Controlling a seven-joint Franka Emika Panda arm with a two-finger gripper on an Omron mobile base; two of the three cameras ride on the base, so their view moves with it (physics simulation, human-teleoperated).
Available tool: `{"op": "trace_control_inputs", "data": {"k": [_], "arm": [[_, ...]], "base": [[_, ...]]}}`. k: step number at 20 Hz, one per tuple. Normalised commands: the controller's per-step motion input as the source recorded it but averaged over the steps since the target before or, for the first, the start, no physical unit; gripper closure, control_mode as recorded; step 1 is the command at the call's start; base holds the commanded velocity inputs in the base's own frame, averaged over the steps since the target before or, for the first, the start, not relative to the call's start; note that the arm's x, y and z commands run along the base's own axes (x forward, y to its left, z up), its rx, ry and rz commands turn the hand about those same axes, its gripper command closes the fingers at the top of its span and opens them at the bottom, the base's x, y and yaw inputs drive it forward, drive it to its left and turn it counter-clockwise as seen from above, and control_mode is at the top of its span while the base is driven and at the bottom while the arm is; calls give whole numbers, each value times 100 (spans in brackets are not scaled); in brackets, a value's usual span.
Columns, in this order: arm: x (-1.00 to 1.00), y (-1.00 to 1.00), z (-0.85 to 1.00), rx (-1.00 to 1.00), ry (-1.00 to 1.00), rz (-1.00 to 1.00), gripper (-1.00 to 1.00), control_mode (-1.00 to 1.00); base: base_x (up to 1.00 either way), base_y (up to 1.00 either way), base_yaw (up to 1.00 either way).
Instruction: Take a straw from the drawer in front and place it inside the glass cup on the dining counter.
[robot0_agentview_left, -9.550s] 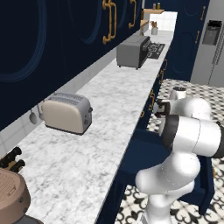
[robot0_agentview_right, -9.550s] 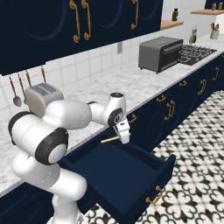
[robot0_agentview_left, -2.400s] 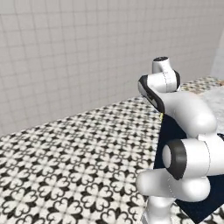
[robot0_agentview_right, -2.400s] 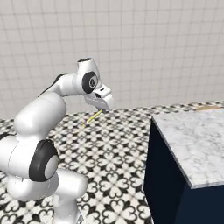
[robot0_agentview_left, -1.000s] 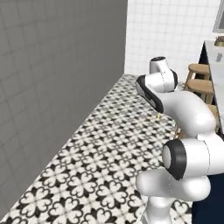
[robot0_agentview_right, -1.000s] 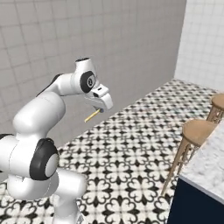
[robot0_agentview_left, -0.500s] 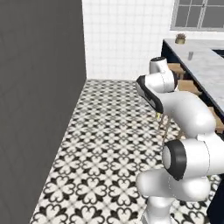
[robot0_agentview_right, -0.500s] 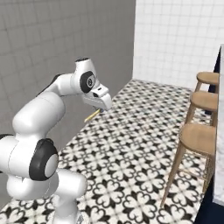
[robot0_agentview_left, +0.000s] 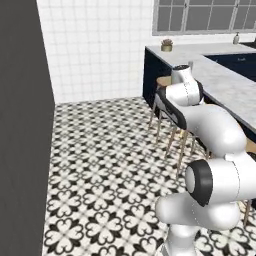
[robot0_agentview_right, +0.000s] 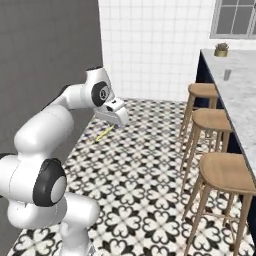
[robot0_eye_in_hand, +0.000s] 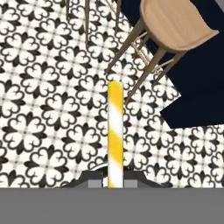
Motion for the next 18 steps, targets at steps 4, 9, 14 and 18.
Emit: {"op": "trace_control_inputs", "data": {"k": [4,9,14,18], "arm": [[0,0,0,0,0,0,100,100],[0,0,0,0,0,0,100,100],[0,0,0,0,0,0,100,100],[0,0,0,0,0,0,100,100]], "base": [[100,59,-48],[100,66,-47],[100,79,-46],[100,90,-45]]}}
